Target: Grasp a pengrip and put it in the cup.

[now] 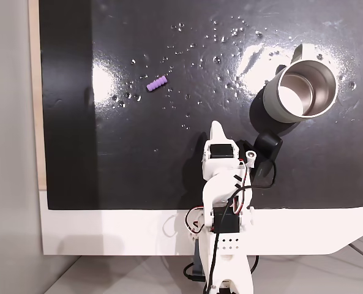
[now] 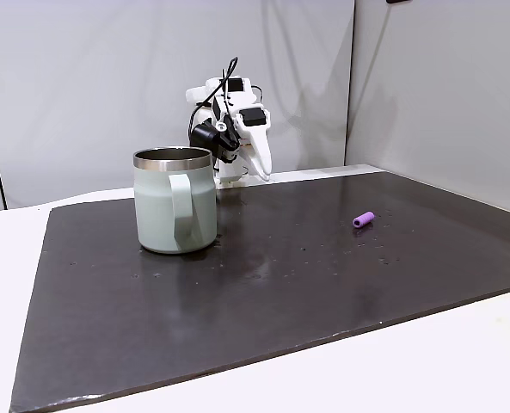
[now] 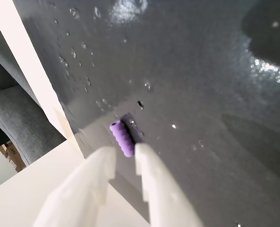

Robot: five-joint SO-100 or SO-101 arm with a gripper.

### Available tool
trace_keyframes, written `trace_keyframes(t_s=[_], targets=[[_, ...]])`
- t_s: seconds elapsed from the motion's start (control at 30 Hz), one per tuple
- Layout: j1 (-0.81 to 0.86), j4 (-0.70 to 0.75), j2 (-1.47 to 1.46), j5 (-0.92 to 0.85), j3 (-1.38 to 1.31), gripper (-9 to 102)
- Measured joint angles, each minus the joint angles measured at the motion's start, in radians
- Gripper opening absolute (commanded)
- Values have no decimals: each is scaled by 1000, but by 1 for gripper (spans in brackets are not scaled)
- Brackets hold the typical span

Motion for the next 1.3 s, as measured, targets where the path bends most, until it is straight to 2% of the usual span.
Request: trace_keyframes(t_s=[0.57, 0.73, 0.93, 1.3], targets=[[-29, 0, 0, -8, 0, 0], [-29, 51, 0, -81, -23, 0], [-37, 133, -118, -158, -239, 1], [-98, 341, -798, -176, -899, 17]])
